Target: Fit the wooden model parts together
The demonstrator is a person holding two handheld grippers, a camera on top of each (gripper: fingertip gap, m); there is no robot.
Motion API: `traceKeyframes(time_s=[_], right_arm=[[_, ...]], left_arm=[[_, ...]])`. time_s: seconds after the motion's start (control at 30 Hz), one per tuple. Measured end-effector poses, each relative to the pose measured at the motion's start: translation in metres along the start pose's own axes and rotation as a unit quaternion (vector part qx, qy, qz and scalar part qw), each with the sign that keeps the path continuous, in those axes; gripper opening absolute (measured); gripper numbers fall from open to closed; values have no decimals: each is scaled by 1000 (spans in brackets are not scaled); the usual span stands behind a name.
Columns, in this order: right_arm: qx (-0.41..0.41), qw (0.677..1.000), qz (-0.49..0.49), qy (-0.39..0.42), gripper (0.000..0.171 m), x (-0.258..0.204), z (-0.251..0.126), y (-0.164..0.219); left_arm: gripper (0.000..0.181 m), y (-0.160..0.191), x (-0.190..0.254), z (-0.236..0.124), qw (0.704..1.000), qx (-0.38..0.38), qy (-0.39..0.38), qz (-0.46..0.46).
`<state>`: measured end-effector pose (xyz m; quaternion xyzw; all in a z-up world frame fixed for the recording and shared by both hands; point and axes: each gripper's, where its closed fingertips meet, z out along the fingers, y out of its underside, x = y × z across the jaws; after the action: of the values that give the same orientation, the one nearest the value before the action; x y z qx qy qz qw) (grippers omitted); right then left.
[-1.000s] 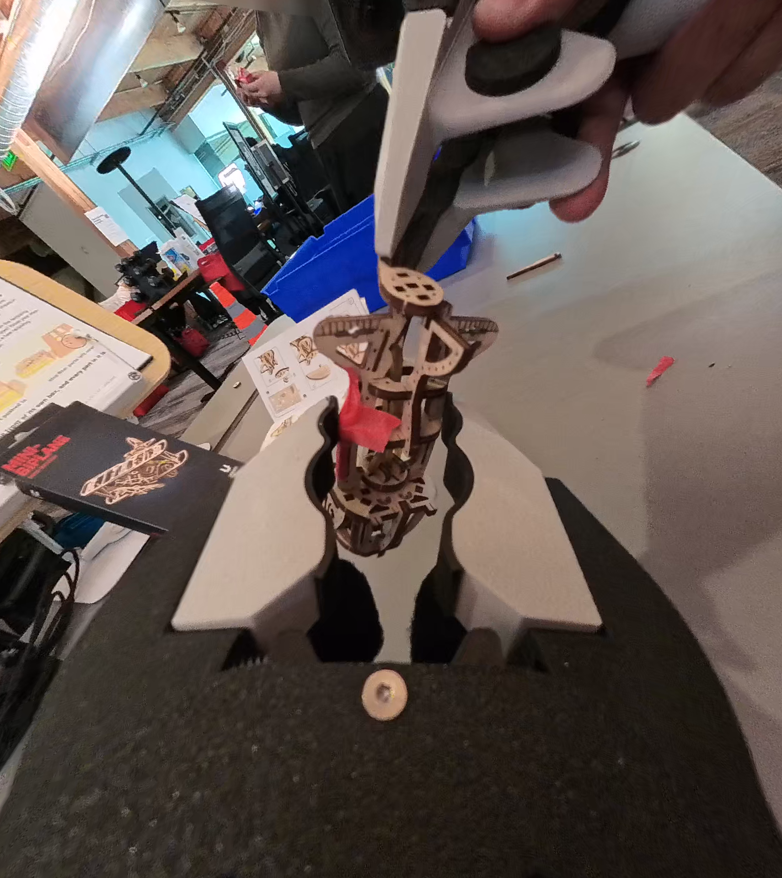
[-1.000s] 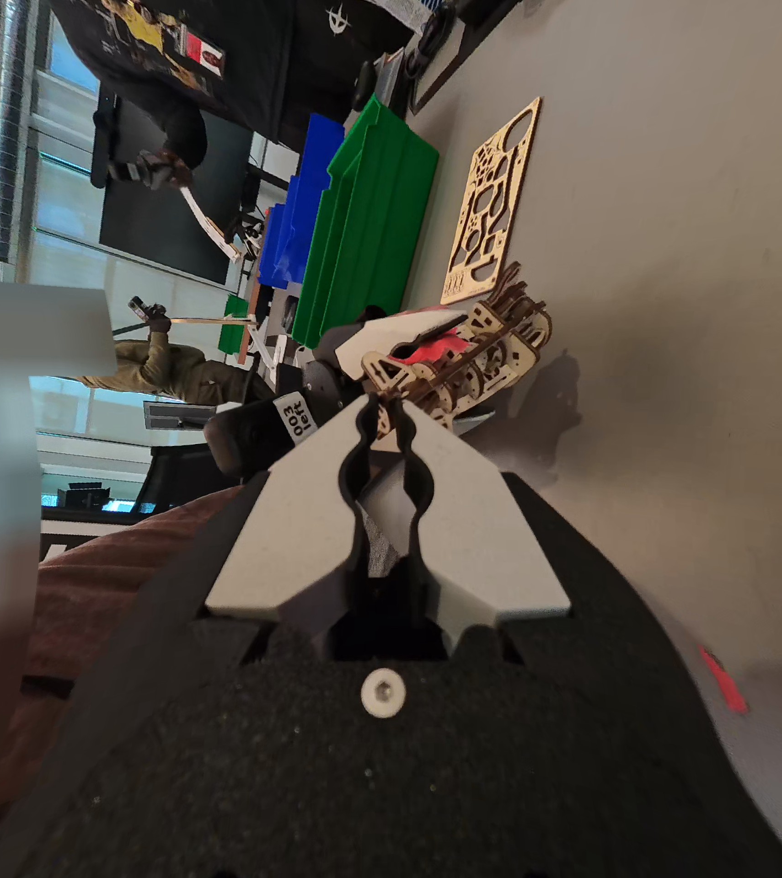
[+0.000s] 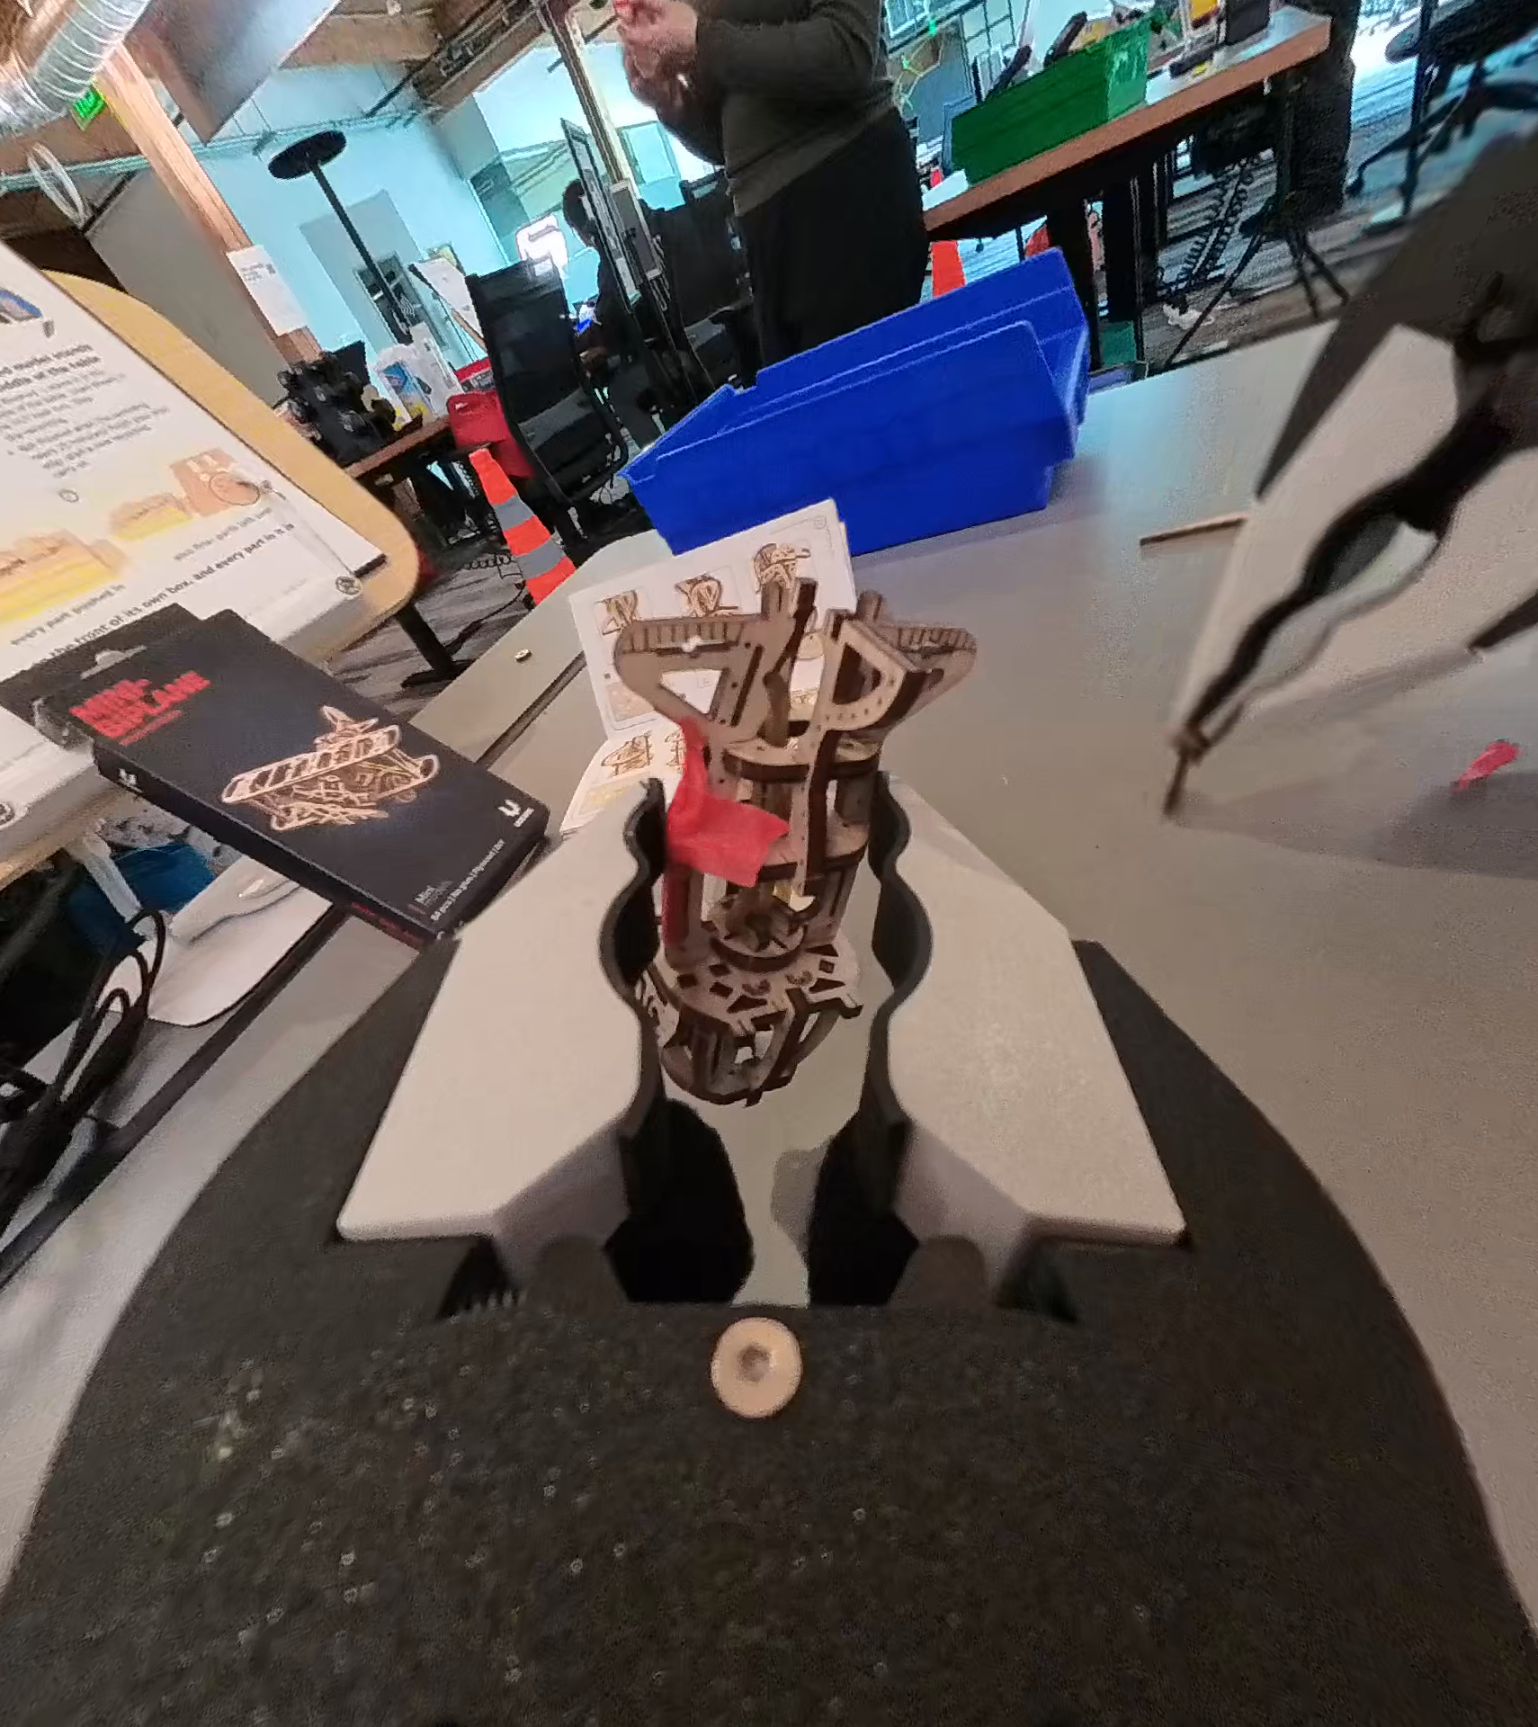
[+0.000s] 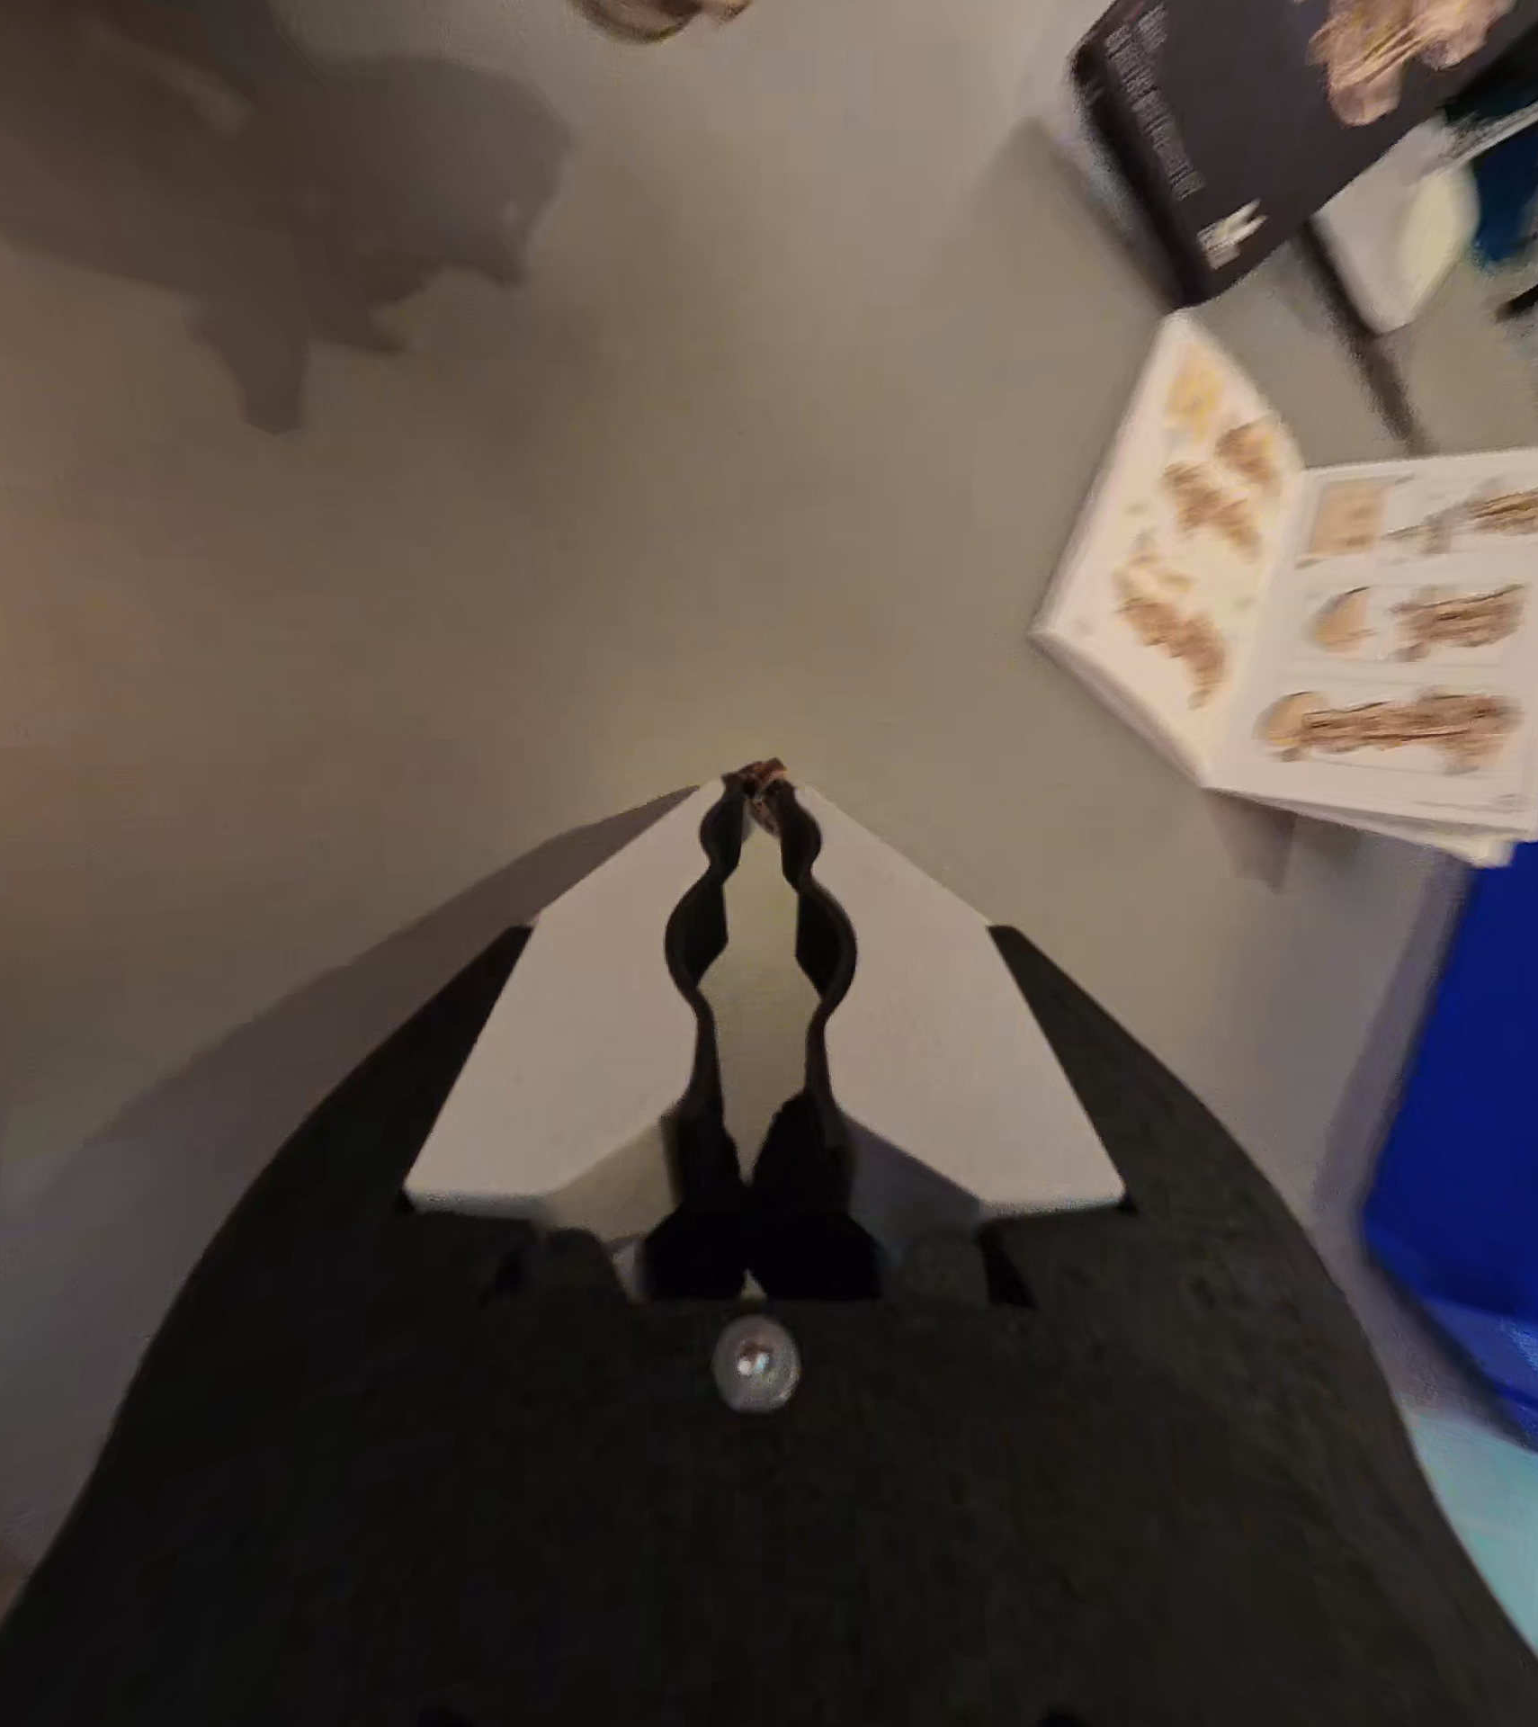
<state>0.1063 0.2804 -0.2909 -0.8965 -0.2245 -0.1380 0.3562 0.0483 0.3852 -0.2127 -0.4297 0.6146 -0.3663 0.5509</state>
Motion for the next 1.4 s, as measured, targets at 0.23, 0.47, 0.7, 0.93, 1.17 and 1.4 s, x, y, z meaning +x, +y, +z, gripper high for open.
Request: traceKeyframes(time_s=[0.23,0.47,0.7,0.93,1.17,1.4], right_arm=[[1,979,131,-154,12,-50,-16,16],[77,954,230,-175,26,-36,-36,-5],[267,888,302,-223,43,-11,-55,-81],[342,504,582,-538,56,2,-101,-134],[269,362,608,-653,66,-16,-127,-140],[254,380,559,-692,50,-19,-144,-145]], left_arm=[[41,-1,3,0,1000,6,16,-23],[41,-7,9,-1,998,23,36,-39],[41,-78,11,-29,923,210,149,-285],[41,-132,31,-52,918,285,184,-208],[41,-151,83,-49,958,206,81,184],[41,-162,104,-43,940,219,70,253]])
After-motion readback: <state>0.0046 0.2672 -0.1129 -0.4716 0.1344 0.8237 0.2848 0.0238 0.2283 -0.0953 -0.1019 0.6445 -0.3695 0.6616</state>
